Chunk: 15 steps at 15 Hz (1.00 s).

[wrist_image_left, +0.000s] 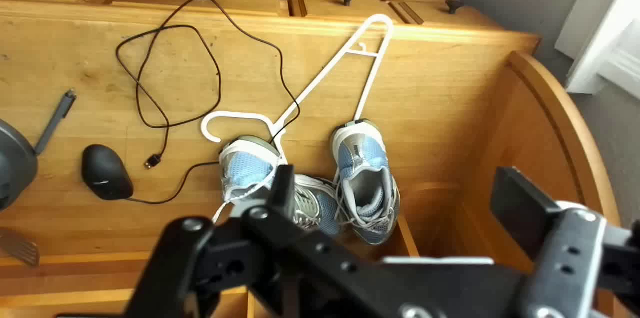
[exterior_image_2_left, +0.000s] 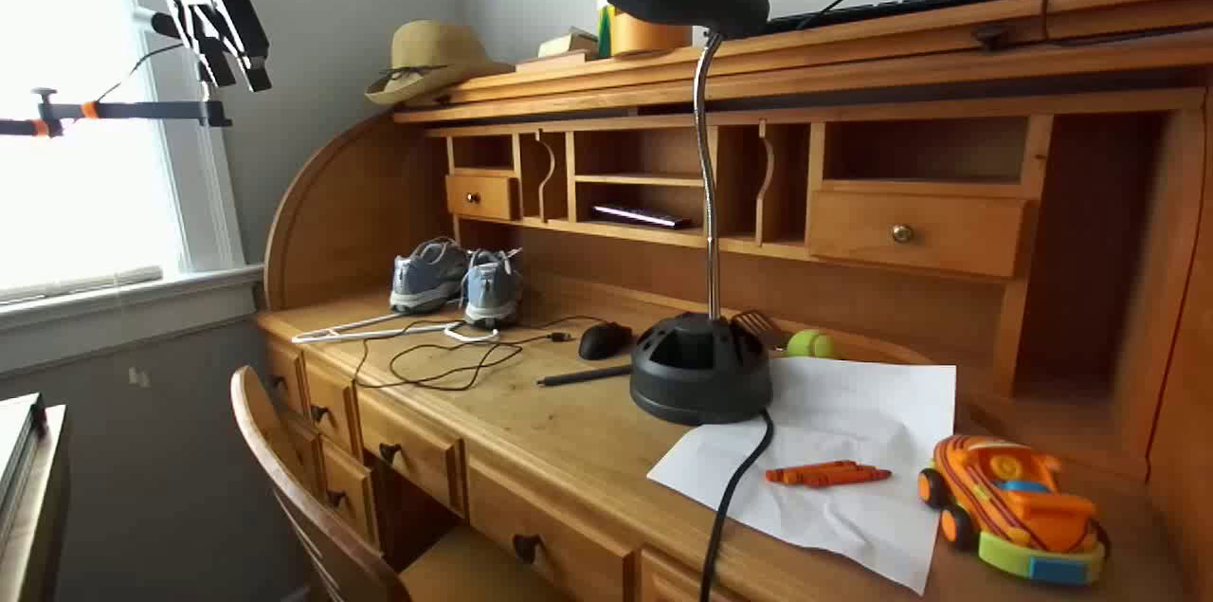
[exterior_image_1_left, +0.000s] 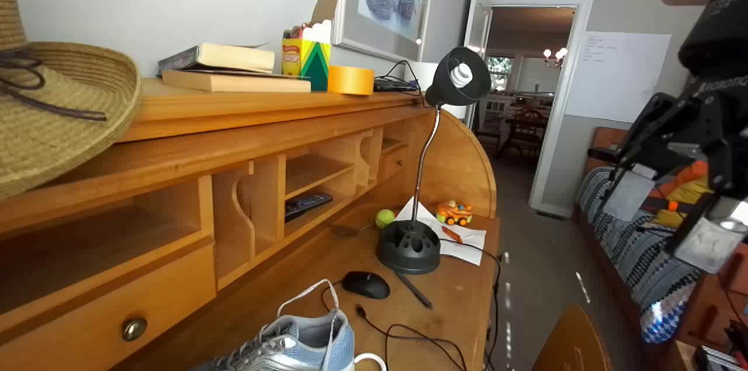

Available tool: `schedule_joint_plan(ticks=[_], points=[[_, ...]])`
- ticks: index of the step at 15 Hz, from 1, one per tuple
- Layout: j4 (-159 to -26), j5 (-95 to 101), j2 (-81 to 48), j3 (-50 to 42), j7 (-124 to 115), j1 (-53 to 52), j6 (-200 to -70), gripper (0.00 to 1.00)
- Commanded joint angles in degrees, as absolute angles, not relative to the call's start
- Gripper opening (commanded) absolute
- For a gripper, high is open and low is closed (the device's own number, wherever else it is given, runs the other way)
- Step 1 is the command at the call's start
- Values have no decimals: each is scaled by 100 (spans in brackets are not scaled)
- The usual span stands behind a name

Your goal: Push the lamp downwards.

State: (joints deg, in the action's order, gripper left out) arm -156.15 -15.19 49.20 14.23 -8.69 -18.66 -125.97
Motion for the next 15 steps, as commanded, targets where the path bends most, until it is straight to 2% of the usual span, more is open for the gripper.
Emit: schedule_joint_plan(ticks=[1,8,9,10,15], points=[[-15599,-1524,4920,1429,-864,-1854,-12576,100],[-15590,-1374,4920,1504,-1015,-1669,-12626,100],[-15586,-1308,4941,1494,-1057,-1567,-12647,75],[-15536,-1228,4930,1479,-1092,-1460,-12583,74],[-15303,-835,4928,1360,-1261,-894,-12429,35]])
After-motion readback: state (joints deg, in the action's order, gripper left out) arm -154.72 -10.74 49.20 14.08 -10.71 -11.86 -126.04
